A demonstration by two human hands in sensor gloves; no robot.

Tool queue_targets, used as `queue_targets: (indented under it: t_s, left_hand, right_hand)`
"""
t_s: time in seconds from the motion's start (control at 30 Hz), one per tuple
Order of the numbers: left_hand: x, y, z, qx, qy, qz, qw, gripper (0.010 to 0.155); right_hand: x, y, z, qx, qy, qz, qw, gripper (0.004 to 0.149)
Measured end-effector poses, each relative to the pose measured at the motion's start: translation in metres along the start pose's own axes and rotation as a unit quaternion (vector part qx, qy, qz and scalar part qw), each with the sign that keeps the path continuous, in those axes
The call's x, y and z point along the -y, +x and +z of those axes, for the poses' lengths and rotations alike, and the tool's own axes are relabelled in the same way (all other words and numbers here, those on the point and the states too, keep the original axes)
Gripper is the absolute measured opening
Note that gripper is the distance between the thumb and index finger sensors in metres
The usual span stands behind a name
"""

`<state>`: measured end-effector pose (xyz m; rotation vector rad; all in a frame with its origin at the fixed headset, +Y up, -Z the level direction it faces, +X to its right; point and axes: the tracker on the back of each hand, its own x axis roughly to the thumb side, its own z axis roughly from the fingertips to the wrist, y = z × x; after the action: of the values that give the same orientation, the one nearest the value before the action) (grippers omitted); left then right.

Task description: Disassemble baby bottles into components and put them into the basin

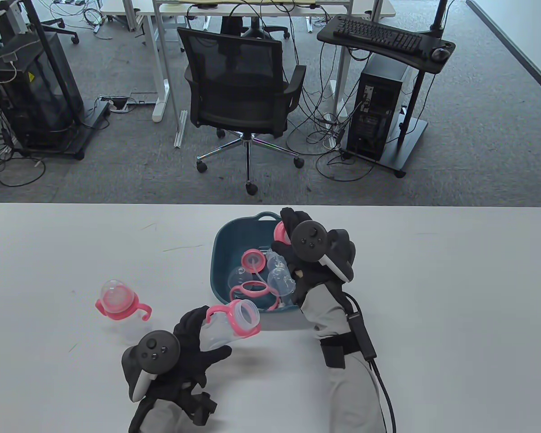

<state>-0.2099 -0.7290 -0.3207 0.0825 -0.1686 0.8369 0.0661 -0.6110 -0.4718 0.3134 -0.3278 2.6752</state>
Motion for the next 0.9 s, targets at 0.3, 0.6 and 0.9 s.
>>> queue_targets:
  t_s: [0.3,0.6,0.9]
  left_hand:
    - [0.0,0.0,0.0,0.005,-0.001,-0.001,1.0,0.091]
    - [-0.001,0.0,0.0,0.003,0.0,0.001,1.0,0.091]
    - [-0.001,0.0,0.0,0.004,0.0,0.001,1.0,0.091]
  right_hand:
    - [-0.042,-0.005,-0.006,-0.019,0.088,0.077,0.993,0.074]
    - [-0.051,-0.008,-0.013,-0.049,0.125,0.094,0.986,0.073]
    - [-0.062,-0.012,-0.015,-0.065,0.124,0.046,0.989,0.066]
